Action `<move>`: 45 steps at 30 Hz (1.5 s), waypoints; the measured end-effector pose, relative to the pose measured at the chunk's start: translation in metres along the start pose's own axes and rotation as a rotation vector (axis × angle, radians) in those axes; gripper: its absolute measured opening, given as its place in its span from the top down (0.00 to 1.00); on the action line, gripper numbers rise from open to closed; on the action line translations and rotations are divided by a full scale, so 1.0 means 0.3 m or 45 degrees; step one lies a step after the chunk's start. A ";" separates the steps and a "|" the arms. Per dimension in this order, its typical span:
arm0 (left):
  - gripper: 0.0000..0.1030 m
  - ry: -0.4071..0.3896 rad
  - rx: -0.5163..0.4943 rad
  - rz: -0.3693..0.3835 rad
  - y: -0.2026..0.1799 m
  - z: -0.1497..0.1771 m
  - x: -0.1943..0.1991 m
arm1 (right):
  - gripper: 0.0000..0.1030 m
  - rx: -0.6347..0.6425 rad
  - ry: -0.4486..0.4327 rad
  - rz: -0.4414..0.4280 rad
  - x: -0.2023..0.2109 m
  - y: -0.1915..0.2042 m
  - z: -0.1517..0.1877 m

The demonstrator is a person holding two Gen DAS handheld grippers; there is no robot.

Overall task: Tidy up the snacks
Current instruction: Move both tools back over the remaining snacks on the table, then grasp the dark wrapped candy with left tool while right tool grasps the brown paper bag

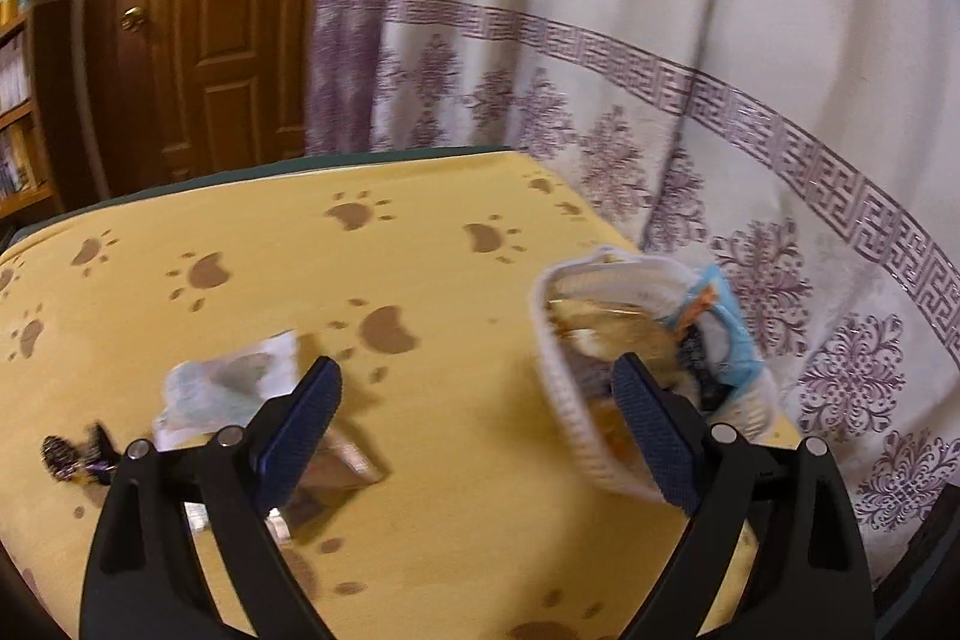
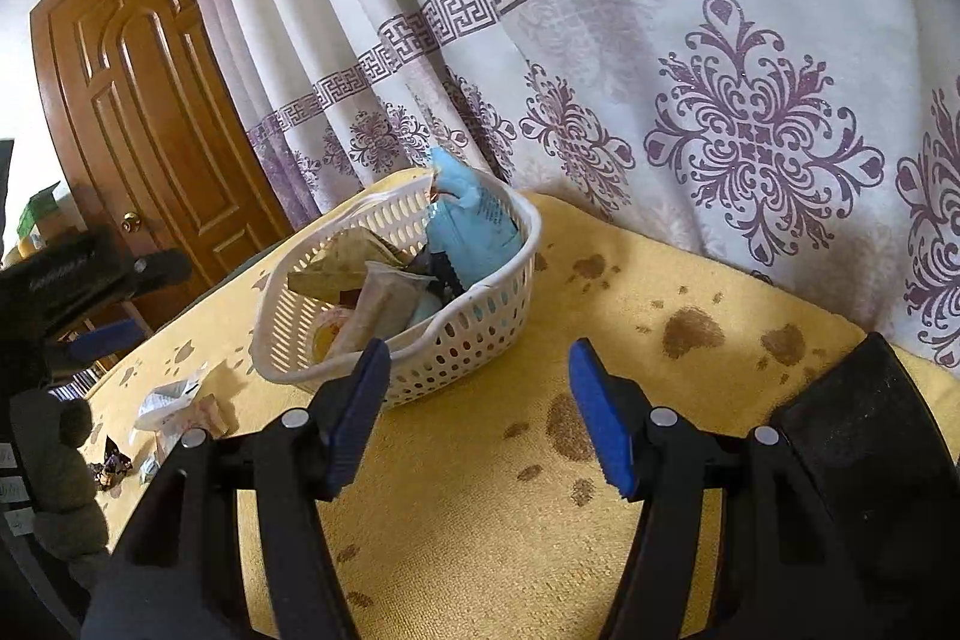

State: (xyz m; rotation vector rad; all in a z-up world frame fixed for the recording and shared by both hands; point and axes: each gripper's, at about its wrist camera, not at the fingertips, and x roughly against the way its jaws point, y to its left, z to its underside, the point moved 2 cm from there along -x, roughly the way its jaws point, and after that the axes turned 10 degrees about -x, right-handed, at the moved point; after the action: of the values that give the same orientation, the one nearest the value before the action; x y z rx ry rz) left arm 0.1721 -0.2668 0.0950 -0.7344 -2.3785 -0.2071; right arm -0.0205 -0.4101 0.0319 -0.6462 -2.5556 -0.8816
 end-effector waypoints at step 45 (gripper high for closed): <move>0.13 0.214 0.400 -0.406 0.696 0.373 0.024 | 0.25 0.328 0.136 -0.274 0.119 0.340 0.181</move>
State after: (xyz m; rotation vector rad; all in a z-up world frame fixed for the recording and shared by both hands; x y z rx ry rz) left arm 0.2241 -0.0541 0.0042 -0.1827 -2.2816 -0.0224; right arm -0.0063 -0.2928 0.0576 -0.2451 -2.6128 -0.6154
